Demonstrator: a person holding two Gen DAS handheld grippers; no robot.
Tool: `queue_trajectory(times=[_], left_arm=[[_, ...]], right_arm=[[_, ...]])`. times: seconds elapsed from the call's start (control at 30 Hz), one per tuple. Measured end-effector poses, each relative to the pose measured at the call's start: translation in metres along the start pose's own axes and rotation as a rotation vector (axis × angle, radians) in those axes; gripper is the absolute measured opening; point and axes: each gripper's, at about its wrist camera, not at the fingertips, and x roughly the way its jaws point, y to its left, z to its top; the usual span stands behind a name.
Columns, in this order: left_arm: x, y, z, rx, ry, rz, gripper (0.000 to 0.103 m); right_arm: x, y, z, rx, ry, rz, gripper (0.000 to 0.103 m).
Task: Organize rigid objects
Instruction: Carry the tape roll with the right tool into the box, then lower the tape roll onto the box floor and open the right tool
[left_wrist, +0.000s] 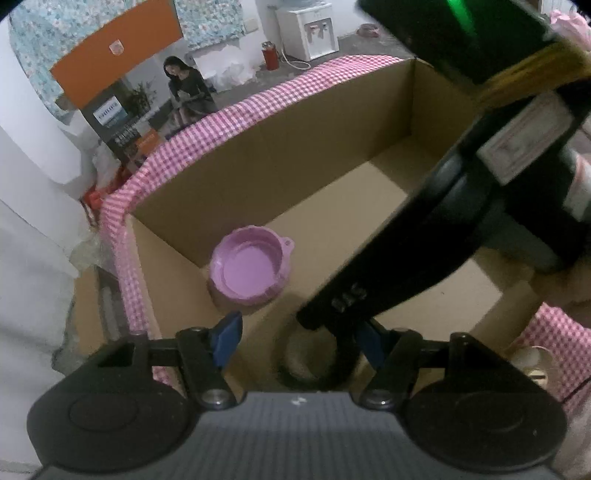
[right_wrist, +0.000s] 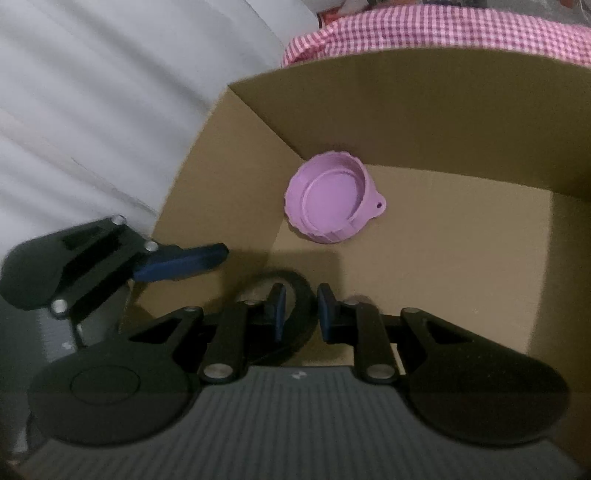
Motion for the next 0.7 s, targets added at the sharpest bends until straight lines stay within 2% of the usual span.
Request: queue_trajectory(times=[0.07,0.23,0.53,0.7], left_arm=[[-0.003,-0.002,0.002,0.013,-0.015,0.021,0.071],[-0.013,0.0,0.004,0.001,-0.047,0.015,0.076],[-0.037,0.002,0.0,-0.041,-0.116,0.0,0.081],[-0.062,0.007,-0.011,-0.082,-0.172,-0.006,0.081]], right_arm=[[0.004,-0.001,0.003,0.016,0.021,0.015,0.017],[0.004,-0.002,0.005,0.033,0.019,0.023,0.019],[-0.014,-0.004,-0.001,0.063,-0.033,0.055,0.022],[-0.03,-0.002,-0.001,0.03,-0.056,-0.012,0.023]])
